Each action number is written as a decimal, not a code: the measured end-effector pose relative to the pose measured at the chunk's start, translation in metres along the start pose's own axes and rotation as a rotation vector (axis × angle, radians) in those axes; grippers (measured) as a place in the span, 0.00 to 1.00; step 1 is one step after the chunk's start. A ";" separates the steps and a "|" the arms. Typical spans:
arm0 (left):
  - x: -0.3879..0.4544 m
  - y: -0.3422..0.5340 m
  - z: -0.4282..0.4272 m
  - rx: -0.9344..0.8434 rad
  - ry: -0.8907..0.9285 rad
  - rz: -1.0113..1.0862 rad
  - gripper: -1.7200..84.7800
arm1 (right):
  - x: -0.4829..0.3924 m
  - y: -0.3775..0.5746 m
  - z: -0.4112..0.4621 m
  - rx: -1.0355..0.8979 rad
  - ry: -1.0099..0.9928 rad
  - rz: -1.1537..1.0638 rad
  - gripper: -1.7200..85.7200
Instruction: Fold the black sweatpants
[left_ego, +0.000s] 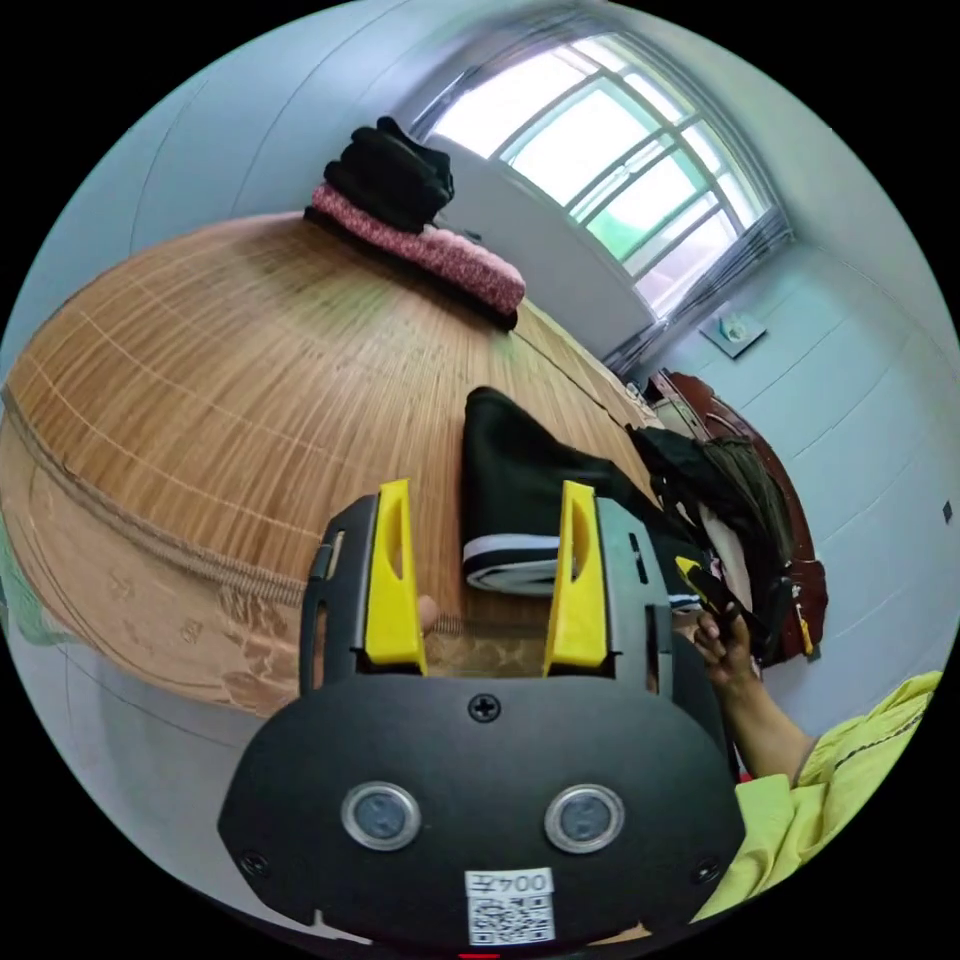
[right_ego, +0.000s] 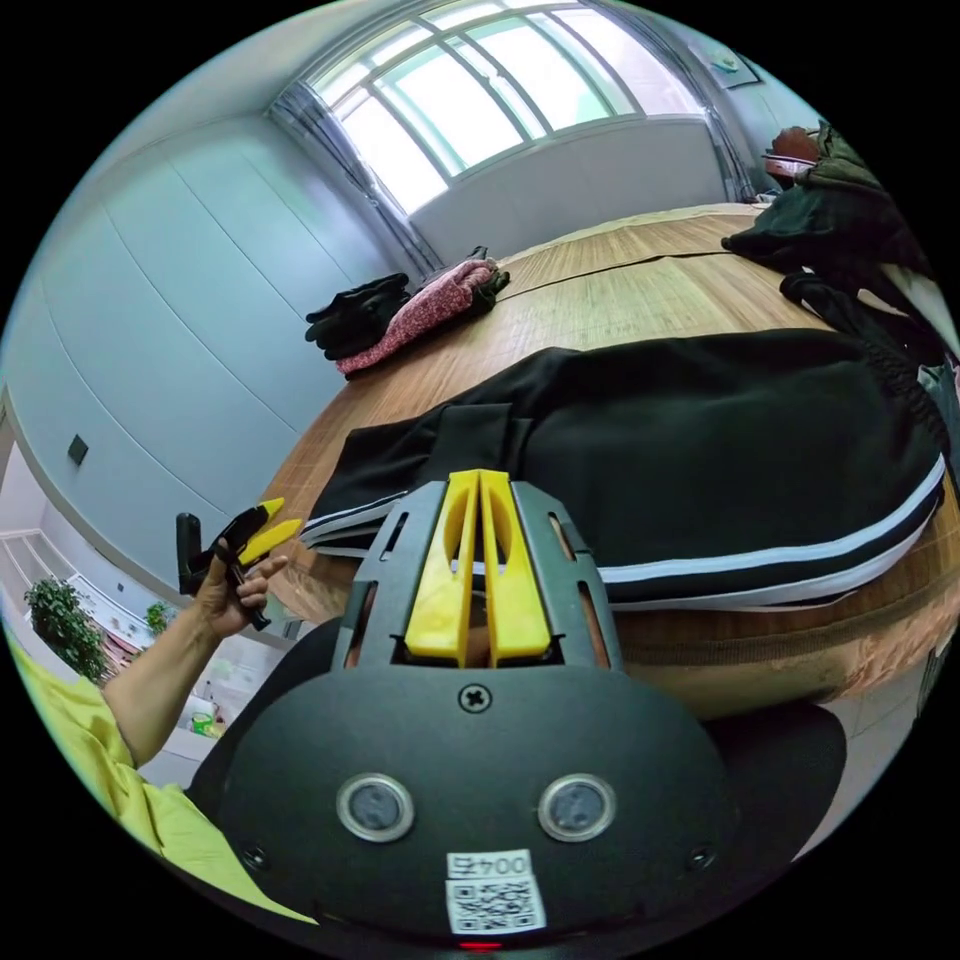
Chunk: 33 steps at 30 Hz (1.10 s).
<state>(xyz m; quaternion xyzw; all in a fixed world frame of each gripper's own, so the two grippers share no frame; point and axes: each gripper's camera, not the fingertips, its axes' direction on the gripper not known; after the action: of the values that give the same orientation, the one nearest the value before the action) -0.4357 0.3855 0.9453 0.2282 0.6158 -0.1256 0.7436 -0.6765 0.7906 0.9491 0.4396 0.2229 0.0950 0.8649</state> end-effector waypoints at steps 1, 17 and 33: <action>-0.001 0.001 0.006 -0.020 0.013 0.003 0.26 | 0.000 0.000 0.006 -0.003 -0.007 0.001 0.01; -0.005 0.017 0.016 0.025 -0.056 0.059 0.23 | -0.029 -0.040 0.105 -0.121 -0.075 -0.107 0.04; -0.012 0.032 0.018 0.011 -0.059 0.148 0.13 | -0.230 -0.162 0.435 -0.704 -0.053 -0.410 0.09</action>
<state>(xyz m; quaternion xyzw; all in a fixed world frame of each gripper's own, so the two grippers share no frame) -0.4078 0.4030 0.9649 0.2733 0.5743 -0.0801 0.7675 -0.6802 0.2990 1.1120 0.0653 0.2373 -0.0203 0.9690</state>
